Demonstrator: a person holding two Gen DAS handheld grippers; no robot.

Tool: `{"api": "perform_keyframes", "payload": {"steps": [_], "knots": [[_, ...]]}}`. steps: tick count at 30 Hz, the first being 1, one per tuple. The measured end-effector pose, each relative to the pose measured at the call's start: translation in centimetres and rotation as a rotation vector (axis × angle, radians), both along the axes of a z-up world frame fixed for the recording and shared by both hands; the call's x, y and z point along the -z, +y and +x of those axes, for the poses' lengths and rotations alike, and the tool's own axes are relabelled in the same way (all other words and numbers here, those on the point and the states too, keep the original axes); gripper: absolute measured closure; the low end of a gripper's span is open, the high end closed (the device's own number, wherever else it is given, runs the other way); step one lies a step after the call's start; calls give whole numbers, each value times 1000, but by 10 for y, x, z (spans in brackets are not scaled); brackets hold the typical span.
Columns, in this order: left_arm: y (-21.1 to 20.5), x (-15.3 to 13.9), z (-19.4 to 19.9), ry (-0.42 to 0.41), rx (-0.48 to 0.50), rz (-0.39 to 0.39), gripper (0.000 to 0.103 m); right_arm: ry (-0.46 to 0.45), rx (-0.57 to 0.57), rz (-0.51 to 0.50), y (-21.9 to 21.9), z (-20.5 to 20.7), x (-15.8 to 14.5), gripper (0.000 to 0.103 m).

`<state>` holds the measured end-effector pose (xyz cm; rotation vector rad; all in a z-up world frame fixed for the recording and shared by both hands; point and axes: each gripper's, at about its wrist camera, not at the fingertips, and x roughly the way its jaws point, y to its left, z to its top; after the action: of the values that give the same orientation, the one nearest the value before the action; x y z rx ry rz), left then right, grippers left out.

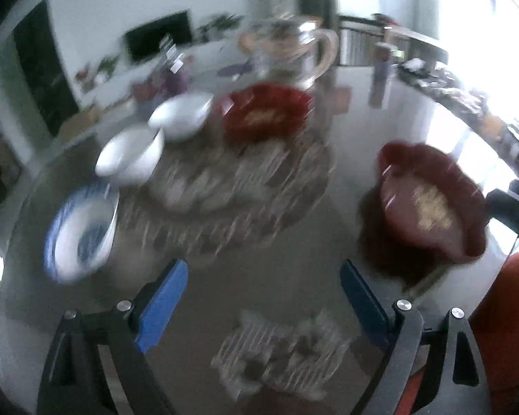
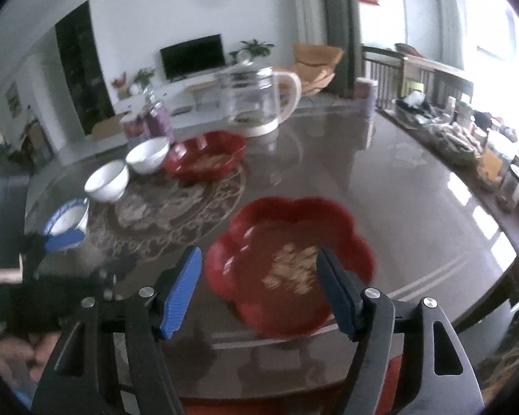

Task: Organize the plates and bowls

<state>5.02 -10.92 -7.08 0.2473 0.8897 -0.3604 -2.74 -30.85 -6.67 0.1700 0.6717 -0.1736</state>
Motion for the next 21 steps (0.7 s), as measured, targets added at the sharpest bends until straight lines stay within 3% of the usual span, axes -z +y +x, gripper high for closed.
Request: {"api": "perform_keyframes", "payload": {"steps": [4,8,14,21], "knots": [[31,33,-5,63,-105,8,14,-24,-15,-27,27,-6,13,29],[49,53,-6,137,-122,-16,13,-12,-20,-40,30,-12,20,28],[44,54,-9,137,-109,-36,13,-18,81,16,7,-30,26,28],[32,45,-15,118,-73,-21,13,-15,67,-27,12,-32,31,28]]}}
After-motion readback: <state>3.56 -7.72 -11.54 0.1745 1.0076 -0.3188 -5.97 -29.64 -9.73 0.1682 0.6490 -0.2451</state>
